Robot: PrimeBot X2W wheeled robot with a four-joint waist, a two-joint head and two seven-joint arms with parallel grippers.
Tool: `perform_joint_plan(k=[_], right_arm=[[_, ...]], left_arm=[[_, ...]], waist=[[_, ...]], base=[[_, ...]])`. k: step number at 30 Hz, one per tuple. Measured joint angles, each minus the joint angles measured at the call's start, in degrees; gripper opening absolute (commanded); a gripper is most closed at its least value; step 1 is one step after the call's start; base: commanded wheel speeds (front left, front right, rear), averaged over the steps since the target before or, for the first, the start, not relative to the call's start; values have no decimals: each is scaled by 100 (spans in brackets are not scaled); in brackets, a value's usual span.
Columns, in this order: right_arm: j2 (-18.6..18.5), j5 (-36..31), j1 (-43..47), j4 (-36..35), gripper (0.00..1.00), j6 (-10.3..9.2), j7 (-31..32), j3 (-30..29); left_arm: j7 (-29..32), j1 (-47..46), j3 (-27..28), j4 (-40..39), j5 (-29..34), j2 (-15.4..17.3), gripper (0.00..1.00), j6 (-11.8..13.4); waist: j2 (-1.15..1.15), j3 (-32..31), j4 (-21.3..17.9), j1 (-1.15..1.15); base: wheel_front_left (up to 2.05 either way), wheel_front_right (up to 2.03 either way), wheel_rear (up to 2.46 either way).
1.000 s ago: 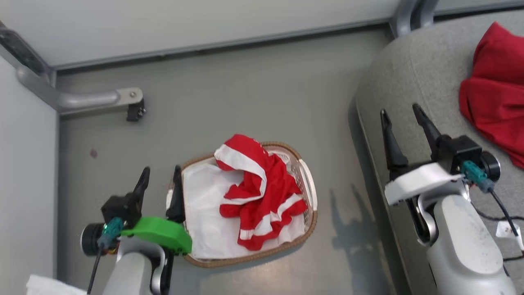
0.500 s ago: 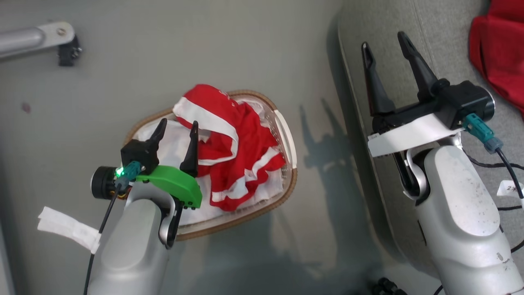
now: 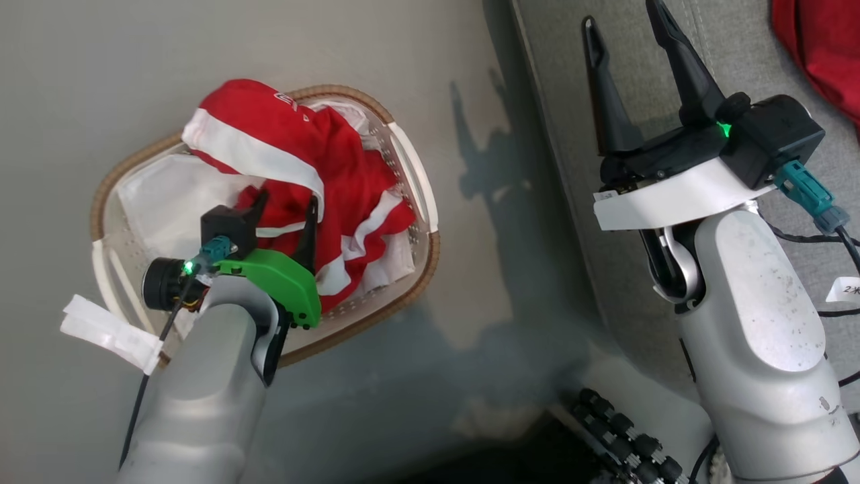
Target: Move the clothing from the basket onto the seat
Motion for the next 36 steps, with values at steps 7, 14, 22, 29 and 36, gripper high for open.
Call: perform_joint_plan(k=[7,14,22,29,36], right_arm=[[2,-1,-78,-159,100,1,0,21],[2,0,-148,-222,100,0,0,68],[4,36,-209,-268,100,0,0,169],[4,33,-202,-161,100,0,0,177],[8,-96,2,158,100,1,0,158]], left_arm=[[0,-350,-371,190,-595,119,100,0],[-1,-742,-646,46,-870,327,100,-1],[0,-1002,-815,286,-827,420,89,-1],[-1,-1001,-1146,521,-1033,388,0,-1],[0,-369,-1258,379,-1357,365,0,-1]], waist=[[0,401,-222,0],[0,661,-312,0],[0,768,-360,0],[0,617,-345,0],[0,171,-275,0]], base=[[0,0,0],[0,0,0],[0,0,0],[0,0,0],[0,0,0]])
